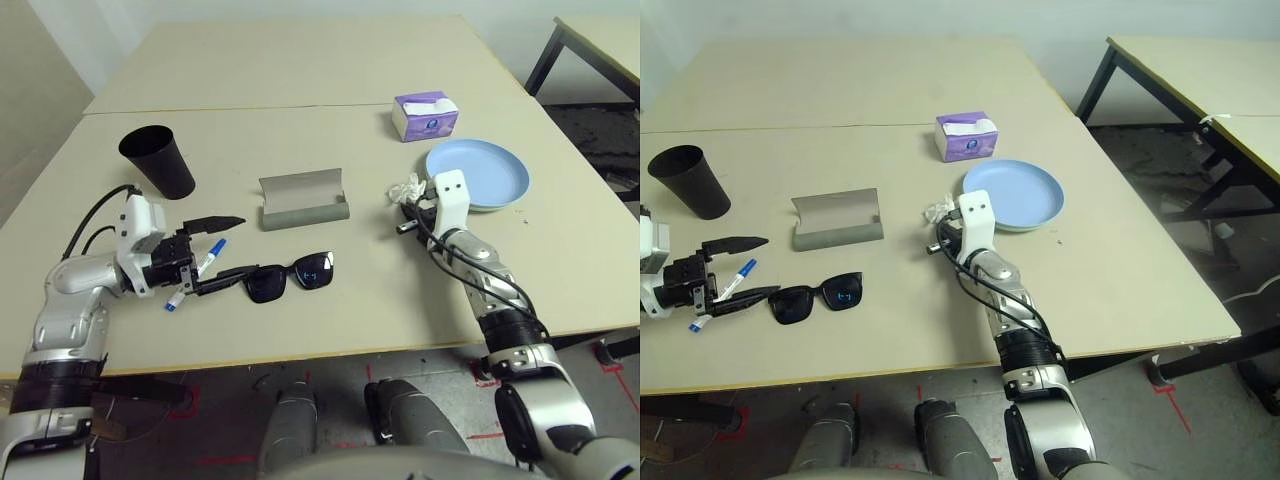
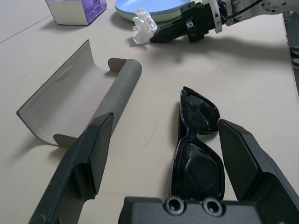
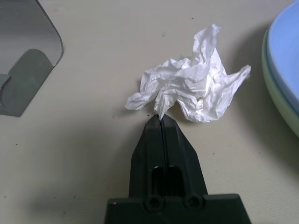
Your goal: Organize and tidy the items on the table.
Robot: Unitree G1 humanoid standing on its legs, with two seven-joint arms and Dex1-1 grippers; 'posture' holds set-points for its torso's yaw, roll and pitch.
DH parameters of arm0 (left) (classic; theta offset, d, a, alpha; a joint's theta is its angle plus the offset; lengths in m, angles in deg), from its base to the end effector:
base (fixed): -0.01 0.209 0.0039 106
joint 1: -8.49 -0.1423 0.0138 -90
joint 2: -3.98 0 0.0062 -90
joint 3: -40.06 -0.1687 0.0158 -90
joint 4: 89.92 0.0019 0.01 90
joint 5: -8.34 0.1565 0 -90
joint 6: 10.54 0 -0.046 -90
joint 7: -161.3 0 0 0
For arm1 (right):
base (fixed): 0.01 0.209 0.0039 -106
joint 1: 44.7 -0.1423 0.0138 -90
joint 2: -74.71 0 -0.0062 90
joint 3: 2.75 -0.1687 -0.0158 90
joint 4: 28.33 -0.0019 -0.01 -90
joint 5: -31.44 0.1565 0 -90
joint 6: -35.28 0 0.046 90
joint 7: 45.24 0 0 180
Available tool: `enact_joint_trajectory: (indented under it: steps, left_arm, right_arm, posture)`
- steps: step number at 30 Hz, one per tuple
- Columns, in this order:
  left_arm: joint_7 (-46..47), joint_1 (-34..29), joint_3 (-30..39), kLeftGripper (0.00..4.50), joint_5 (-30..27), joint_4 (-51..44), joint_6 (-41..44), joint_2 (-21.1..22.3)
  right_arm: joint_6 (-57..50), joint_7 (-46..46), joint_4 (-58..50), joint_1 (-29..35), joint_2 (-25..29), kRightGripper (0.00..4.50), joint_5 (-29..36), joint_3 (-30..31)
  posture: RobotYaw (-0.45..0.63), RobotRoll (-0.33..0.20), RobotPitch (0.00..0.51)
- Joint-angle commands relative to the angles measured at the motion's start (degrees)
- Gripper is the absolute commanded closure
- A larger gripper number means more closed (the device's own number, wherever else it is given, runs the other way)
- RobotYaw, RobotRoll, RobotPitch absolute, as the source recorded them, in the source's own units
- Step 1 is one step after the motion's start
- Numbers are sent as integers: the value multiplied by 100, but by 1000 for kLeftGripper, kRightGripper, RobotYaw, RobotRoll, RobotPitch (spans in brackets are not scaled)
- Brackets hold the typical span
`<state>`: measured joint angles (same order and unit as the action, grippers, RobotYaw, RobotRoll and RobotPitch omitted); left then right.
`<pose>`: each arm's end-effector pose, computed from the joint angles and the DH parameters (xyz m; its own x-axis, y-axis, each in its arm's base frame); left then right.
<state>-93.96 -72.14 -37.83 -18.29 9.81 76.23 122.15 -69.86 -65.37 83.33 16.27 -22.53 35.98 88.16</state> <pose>0.2381 0.3160 0.1566 0.4940 -0.8518 -0.1740 0.8539 0.4377 0.2814 0.3076 -0.1491 0.0993 0.8965 0.4066 -0.1758 -0.4190 0.9072 -0.0388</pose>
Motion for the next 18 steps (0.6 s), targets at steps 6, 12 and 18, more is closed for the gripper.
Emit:
enact_joint_trajectory:
  steps: [6, 12, 18]
  left_arm:
    - [-24, 30, -152, 0, 136, 188, -81, -53]
    - [-41, 80, -238, 0, 175, 257, -131, -105]
    - [-44, 116, -268, 0, 187, 271, -150, -131]
  right_arm:
    - [-77, -51, -279, -501, 258, 4476, 144, -240]
    - [-250, -99, -658, -711, 469, 4476, 144, -234]
    - [-282, 5, -501, -744, 722, 4476, 103, -401]
  posture:
    - [-49, 0, 108]
    - [-55, 0, 105]
    - [-56, 0, 103]
